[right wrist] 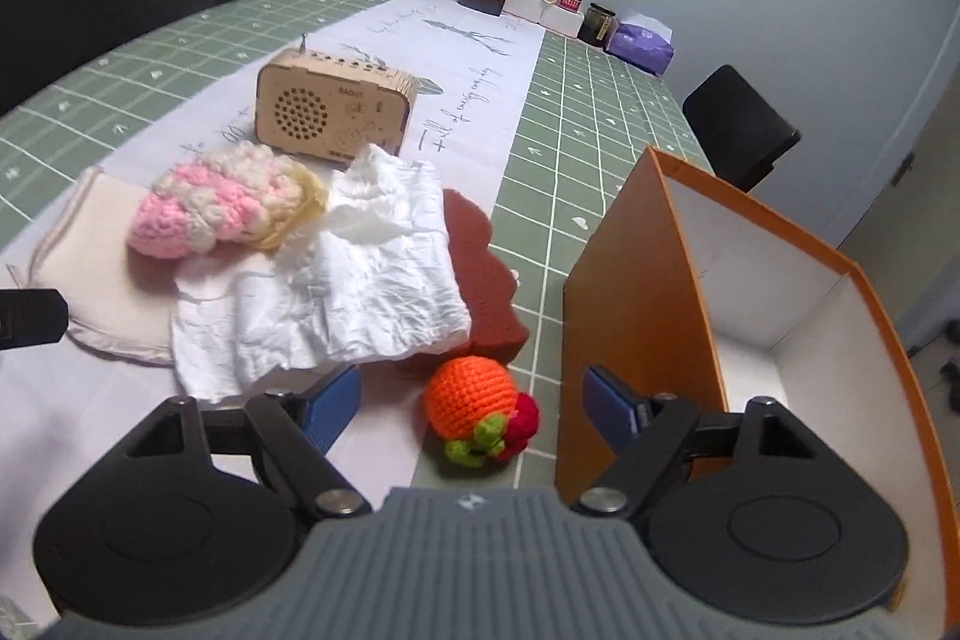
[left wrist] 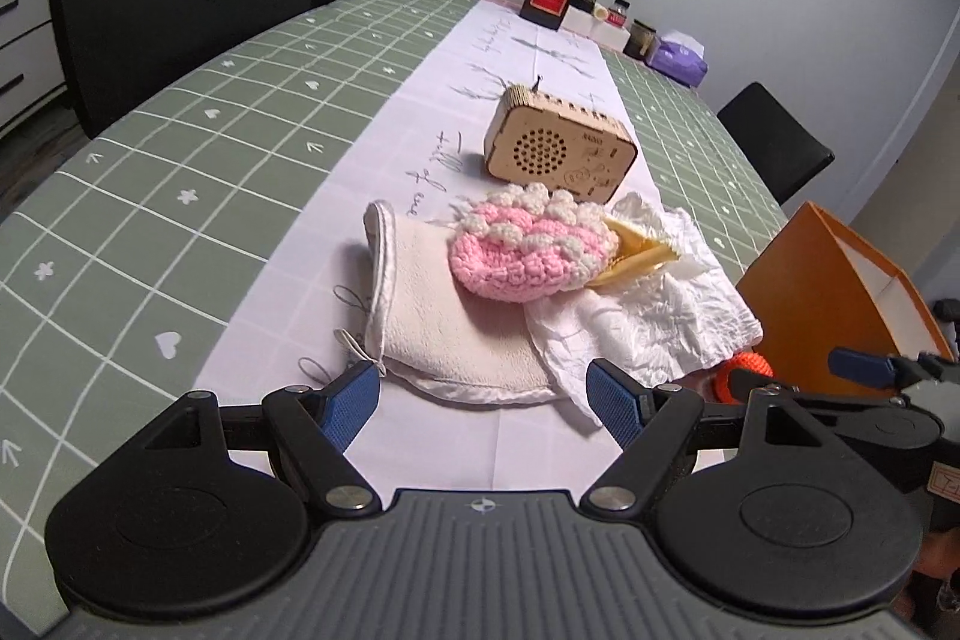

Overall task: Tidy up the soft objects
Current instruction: 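Move the right gripper to the orange crocheted ball and close on it, then reach the left gripper to the pink-white crocheted piece and grasp it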

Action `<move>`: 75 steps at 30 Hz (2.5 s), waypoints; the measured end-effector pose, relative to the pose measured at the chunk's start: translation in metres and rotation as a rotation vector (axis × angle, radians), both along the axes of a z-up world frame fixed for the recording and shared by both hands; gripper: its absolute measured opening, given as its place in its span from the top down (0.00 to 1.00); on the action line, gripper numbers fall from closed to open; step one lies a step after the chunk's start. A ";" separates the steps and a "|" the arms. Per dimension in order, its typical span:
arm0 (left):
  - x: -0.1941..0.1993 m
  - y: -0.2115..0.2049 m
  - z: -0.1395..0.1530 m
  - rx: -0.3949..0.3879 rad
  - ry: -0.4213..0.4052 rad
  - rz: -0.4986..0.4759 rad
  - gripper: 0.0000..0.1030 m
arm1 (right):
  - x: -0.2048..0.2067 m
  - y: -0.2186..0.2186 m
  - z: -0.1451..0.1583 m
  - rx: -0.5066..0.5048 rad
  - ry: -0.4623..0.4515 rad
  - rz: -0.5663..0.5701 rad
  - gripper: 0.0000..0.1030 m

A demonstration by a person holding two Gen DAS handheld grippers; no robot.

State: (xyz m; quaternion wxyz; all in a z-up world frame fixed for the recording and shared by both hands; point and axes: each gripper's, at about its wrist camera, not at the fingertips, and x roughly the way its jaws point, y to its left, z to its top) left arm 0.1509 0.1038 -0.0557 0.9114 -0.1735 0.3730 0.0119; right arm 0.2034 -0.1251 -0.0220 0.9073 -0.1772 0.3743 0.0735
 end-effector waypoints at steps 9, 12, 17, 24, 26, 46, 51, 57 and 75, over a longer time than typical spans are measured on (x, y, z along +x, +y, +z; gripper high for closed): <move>0.015 0.006 -0.015 -0.017 0.034 -0.015 0.11 | 0.013 0.020 -0.021 -0.173 0.034 0.093 0.40; 0.017 0.014 -0.018 -0.027 0.047 0.010 0.11 | 0.024 0.019 -0.031 -0.189 0.077 0.068 0.40; 0.018 0.027 -0.023 -0.052 0.067 0.039 0.11 | 0.036 0.010 -0.033 -0.131 0.115 0.052 0.44; 0.016 0.029 -0.021 -0.054 0.066 0.051 0.11 | 0.034 0.007 -0.033 -0.158 0.102 0.052 0.60; 0.015 0.027 -0.019 -0.049 0.061 0.046 0.11 | 0.029 0.007 -0.028 -0.129 0.110 0.065 0.60; -0.004 0.015 -0.003 0.000 0.034 0.045 0.11 | -0.012 0.009 -0.026 0.214 0.282 0.250 0.60; 0.004 0.006 0.004 0.047 0.021 0.032 0.11 | -0.017 0.003 -0.020 0.232 0.253 0.262 0.60; 0.024 -0.016 0.013 0.182 -0.048 -0.026 0.09 | -0.019 -0.003 -0.012 0.221 0.222 0.248 0.60; 0.090 -0.025 -0.023 0.223 -0.015 -0.172 0.39 | 0.002 -0.008 -0.017 0.229 0.224 0.214 0.60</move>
